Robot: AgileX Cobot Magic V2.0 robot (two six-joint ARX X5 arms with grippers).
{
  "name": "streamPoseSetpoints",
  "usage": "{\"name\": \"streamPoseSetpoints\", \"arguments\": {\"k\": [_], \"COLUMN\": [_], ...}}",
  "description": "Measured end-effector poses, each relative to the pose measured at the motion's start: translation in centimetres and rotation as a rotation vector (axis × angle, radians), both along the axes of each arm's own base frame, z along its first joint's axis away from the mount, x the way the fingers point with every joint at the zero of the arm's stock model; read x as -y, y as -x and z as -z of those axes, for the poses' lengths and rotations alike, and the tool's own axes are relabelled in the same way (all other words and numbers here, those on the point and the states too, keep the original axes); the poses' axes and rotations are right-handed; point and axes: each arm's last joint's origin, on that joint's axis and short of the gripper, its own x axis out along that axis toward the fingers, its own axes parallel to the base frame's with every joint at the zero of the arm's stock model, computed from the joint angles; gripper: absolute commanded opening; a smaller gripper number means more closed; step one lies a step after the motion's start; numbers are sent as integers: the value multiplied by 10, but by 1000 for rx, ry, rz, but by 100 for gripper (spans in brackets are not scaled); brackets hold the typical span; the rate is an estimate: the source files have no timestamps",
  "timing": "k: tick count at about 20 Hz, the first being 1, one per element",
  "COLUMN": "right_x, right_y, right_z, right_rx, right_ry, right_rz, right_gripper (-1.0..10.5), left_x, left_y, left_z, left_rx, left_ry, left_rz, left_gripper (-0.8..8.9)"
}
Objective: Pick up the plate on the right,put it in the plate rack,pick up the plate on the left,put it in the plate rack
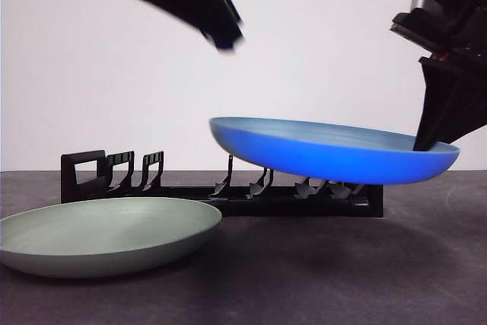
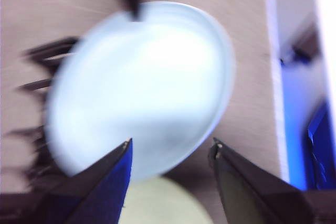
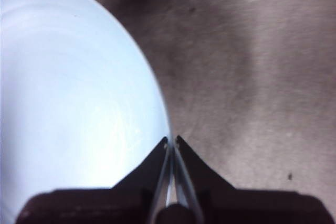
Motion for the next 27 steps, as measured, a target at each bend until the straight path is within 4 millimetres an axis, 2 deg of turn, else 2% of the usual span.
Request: {"name": "streamPoseSetpoints", "arguments": {"k": [5,11,12,14,23,25,27], "right_x": [1,1,1,1,0,1,1], "right_y": [3,4,4,5,3,5,6], "right_z": [2,2,2,2,0,-4,-14], "right_rx": [-34,-46,-47,-51,-22,-1,54], "right_ry": [10,12,12,15,15,10,-2], "right_rz": [-2,-8,-9,-12,-38,-39,-36], "right_gripper": [-12,-12,-12,-12,18,152,191], "left_x": [26,39,42,44,46,46,47], "left_y": [3,-3,-4,-6,-7,-7,-8], "left_z": [31,49,51,54,59,59,58], "left_rx": [-5,0,4,5,-1,2,12], "left_ry": [-152,-192,-189,-191,-218,-212,-192], "left_rz": [92,116,117,120,168,167,143], "left_gripper": [250,244,188,-14,-9,-9,-9]}}
